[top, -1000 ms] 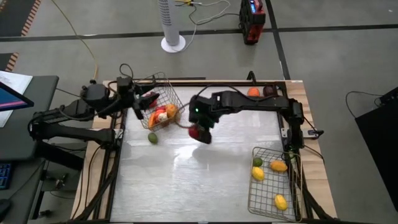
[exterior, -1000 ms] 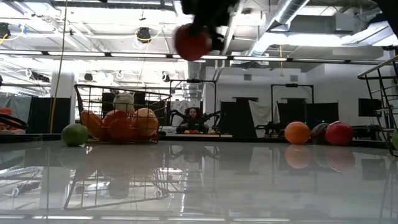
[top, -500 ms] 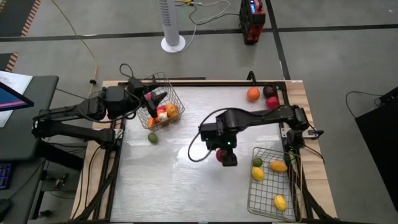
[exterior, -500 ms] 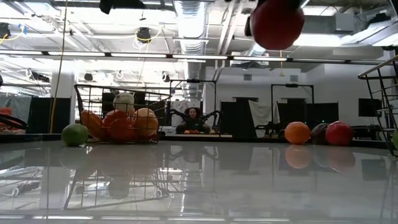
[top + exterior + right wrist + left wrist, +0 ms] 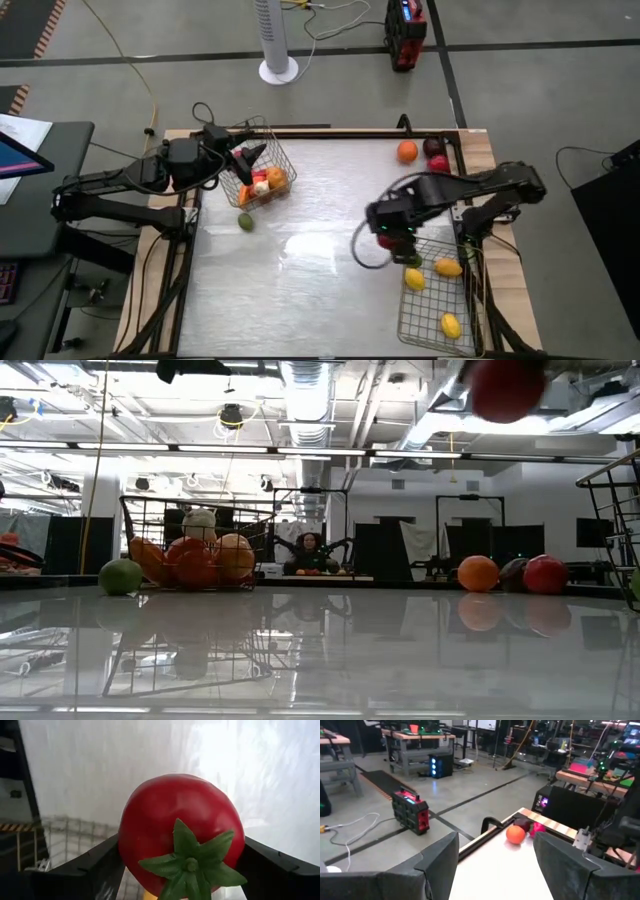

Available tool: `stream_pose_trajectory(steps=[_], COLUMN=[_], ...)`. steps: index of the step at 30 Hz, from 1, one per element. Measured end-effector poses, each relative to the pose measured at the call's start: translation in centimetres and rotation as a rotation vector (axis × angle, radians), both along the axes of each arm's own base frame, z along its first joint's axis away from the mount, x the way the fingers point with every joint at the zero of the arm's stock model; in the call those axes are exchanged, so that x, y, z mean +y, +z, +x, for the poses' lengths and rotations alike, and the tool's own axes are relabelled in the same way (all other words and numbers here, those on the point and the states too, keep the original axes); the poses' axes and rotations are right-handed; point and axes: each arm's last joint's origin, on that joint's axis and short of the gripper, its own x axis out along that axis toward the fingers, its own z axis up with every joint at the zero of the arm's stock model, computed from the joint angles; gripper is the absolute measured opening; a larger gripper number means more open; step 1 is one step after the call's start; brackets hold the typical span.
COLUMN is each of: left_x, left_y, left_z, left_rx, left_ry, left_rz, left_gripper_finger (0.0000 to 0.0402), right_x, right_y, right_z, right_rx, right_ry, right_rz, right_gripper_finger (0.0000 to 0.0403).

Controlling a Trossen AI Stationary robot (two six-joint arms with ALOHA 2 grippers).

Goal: Sort produce into baskets
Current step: Put the left tomato into the bottom wire basket

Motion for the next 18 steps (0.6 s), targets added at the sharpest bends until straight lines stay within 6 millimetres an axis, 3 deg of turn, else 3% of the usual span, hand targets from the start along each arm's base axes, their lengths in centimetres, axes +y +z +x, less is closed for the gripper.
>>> stream_pose_trajectory(steps=[9, 18], left_x=[0.2, 0.3], left_y=[0.0, 0.0], left_z=[-0.2, -0.1], left_rx=[0.056, 0.079], left_ry=[0.083, 0.103], left_rz=[0.076, 0.099], left_gripper_finger=[0.0245, 0.0245], right_x=[2.6, 4.7], right_y=[-3.0, -5.5], right_z=[-6.4, -9.5], right_rx=[0.175, 0.289], right_ry=[-0.151, -0.266], right_rz=[0.123, 0.126], right_gripper_finger=[0.0353, 0.0393])
